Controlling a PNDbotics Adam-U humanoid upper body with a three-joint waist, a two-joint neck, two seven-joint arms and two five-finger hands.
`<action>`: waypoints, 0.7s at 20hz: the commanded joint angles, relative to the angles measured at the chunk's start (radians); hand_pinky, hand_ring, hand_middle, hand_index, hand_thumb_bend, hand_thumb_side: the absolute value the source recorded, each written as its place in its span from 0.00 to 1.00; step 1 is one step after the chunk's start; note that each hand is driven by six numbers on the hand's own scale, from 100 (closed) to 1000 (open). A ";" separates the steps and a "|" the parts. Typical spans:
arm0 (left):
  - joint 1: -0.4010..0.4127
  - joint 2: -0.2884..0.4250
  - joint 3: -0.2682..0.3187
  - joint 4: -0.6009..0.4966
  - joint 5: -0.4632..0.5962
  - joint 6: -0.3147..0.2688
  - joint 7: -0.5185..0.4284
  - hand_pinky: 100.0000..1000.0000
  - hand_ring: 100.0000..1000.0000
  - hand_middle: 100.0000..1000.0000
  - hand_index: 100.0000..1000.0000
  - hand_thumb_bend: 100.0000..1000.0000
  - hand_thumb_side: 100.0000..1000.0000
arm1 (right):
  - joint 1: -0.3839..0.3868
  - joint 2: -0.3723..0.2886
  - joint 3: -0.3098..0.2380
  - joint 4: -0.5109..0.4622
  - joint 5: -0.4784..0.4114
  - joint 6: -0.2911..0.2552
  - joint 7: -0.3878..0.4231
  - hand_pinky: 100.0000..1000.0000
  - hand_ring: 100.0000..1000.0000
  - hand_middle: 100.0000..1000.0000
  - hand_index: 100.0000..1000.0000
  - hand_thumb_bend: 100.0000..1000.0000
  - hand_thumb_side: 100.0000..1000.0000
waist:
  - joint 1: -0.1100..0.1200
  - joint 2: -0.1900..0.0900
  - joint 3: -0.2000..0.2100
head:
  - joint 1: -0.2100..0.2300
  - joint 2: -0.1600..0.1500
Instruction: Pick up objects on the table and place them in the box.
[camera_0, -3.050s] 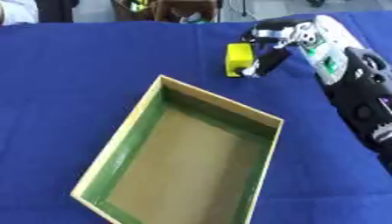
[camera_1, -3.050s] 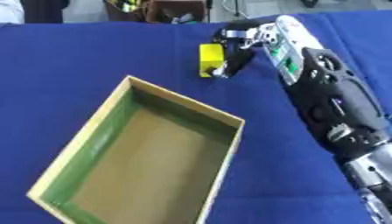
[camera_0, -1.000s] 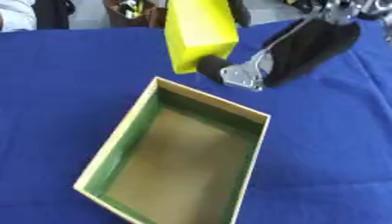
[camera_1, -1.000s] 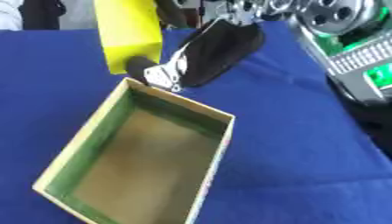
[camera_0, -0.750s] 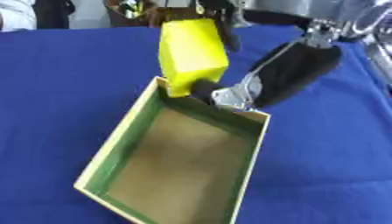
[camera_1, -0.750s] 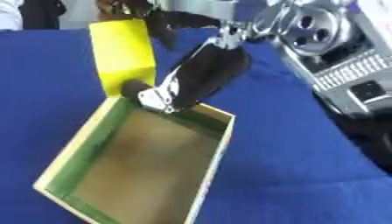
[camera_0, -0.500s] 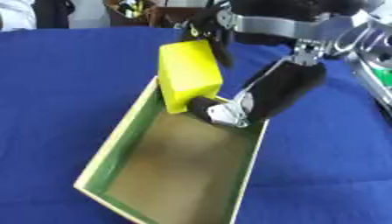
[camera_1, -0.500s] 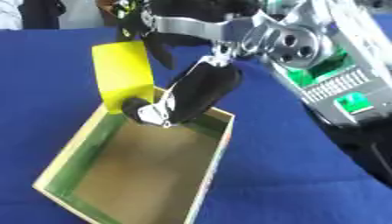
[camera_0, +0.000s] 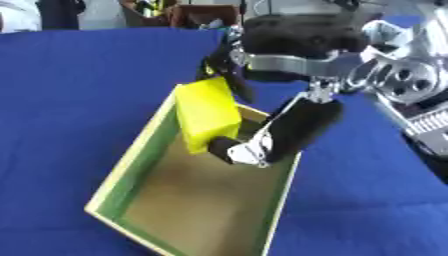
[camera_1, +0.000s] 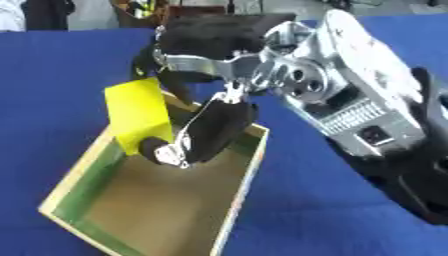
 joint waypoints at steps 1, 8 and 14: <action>-0.011 0.019 0.000 -0.017 0.002 0.000 0.000 0.53 0.68 0.69 0.73 0.00 1.00 | -0.006 0.009 0.005 0.015 0.016 0.007 0.019 0.58 0.64 0.26 0.34 0.00 0.41 | -0.001 -0.020 0.003 | -0.005 0.001; -0.013 0.017 -0.001 -0.017 0.003 0.000 -0.001 0.53 0.68 0.69 0.74 0.00 1.00 | 0.011 0.043 0.043 0.095 0.048 -0.009 0.024 0.58 0.65 0.28 0.36 0.00 0.40 | 0.000 -0.019 0.006 | -0.008 0.005; -0.014 0.018 0.000 -0.017 0.003 -0.001 -0.001 0.53 0.68 0.69 0.74 0.00 1.00 | 0.016 0.055 0.066 0.143 0.063 -0.055 0.042 0.62 0.71 0.36 0.44 0.00 0.43 | 0.000 -0.020 0.007 | -0.012 0.013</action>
